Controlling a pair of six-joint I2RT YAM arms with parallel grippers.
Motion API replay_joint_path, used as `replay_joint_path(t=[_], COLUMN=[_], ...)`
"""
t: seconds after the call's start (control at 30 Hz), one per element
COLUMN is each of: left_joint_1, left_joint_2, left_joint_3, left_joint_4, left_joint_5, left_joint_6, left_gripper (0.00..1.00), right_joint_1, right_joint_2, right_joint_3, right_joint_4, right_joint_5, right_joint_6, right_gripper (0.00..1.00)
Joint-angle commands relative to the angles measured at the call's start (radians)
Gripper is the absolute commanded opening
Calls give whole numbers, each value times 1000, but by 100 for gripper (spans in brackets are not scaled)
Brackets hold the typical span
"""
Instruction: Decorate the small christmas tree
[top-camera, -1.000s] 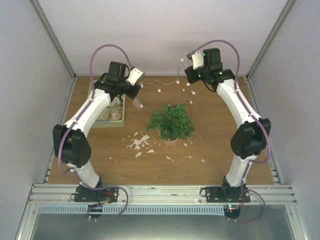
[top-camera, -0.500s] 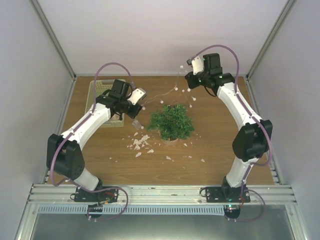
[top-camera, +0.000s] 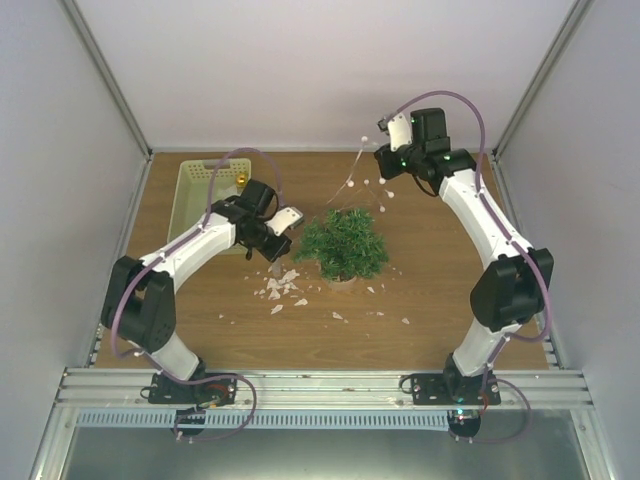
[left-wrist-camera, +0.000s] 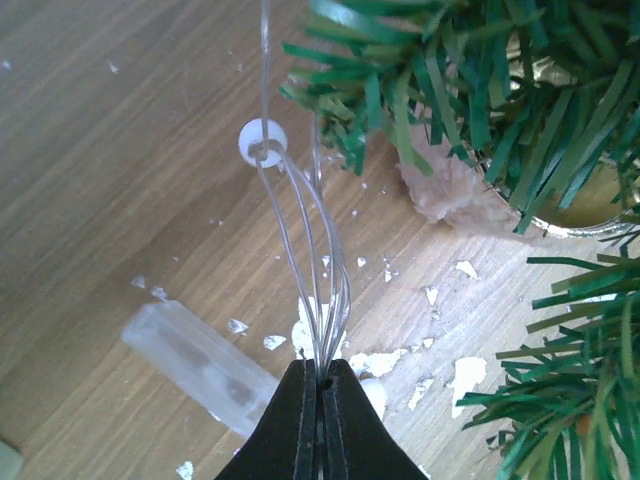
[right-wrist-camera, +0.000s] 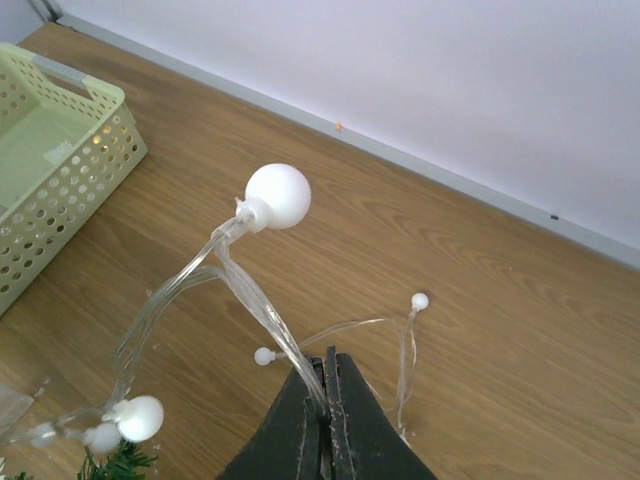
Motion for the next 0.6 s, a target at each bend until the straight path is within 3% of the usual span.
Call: replay_joint_path(t=[0.0,0.33,0.57], left_joint_1=[-17,-63,-67], left_joint_2=[20,145,121], left_joint_3=[-2,50,70], left_joint_4=[14,-11,4], left_joint_5=[21,61,16], left_joint_6=[-1,-12,-13], left_gripper=[0,0,0], right_joint_1=[5,4,-2], right_joint_2=[-38,-57,-62], right_joint_3=[-23,-48,-56], right_joint_4=[-1,0,3], right_joint_5=[40,83,100], right_joint_6=[-1,8,5], right_gripper=[1,1,1])
